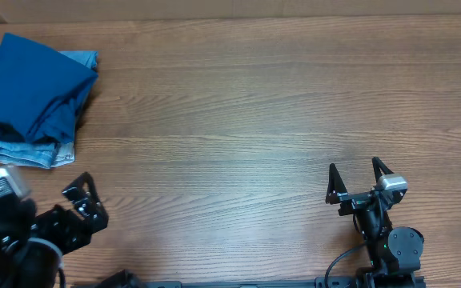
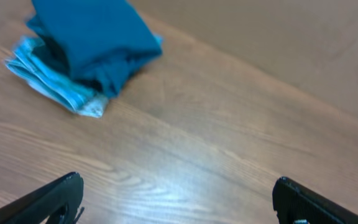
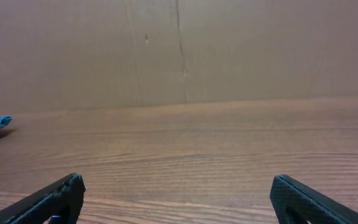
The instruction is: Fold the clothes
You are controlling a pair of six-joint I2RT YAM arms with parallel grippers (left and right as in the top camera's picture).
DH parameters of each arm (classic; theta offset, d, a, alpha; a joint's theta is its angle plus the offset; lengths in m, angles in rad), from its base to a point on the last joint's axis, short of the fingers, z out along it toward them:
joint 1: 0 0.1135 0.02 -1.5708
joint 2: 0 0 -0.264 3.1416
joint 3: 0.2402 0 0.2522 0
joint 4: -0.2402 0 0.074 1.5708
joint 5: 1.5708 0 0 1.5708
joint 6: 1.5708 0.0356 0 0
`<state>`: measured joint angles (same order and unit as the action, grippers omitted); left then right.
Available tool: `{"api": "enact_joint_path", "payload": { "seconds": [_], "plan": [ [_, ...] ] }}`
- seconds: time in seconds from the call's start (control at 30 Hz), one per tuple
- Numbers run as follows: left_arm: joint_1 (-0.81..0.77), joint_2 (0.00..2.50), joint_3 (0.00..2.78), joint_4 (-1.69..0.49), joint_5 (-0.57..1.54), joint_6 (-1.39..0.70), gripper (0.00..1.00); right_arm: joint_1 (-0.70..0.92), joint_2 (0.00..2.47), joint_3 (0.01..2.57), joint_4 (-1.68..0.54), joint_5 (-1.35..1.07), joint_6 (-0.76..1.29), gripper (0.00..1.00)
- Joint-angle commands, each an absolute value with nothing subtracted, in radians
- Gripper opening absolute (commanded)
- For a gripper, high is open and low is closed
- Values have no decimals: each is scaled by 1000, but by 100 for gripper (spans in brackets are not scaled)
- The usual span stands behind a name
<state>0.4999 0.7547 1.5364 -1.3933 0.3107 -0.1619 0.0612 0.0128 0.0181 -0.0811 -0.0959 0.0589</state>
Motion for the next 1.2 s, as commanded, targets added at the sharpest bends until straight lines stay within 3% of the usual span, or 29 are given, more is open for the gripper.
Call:
{"api": "enact_joint_path", "payload": {
  "seconds": [0.0, 0.2, 0.4, 0.7, 1.17],
  "plan": [
    [474, 649, 1249, -1187, 360, -165, 100, 65, 3, 8, -77, -82, 61, 100],
    [397, 478, 719, -594, 360, -165, 100, 65, 3, 8, -77, -82, 61, 100],
    [318, 340, 392, -230, 301, -160, 100, 65, 3, 8, -76, -83, 60, 100],
    [195, 140, 173, -132, -35, -161, 100, 65, 3, 8, -76, -82, 61, 100],
    [185, 3, 6, -54, -61, -126, 100, 65, 3, 8, -77, -83, 61, 100]
  ]
}}
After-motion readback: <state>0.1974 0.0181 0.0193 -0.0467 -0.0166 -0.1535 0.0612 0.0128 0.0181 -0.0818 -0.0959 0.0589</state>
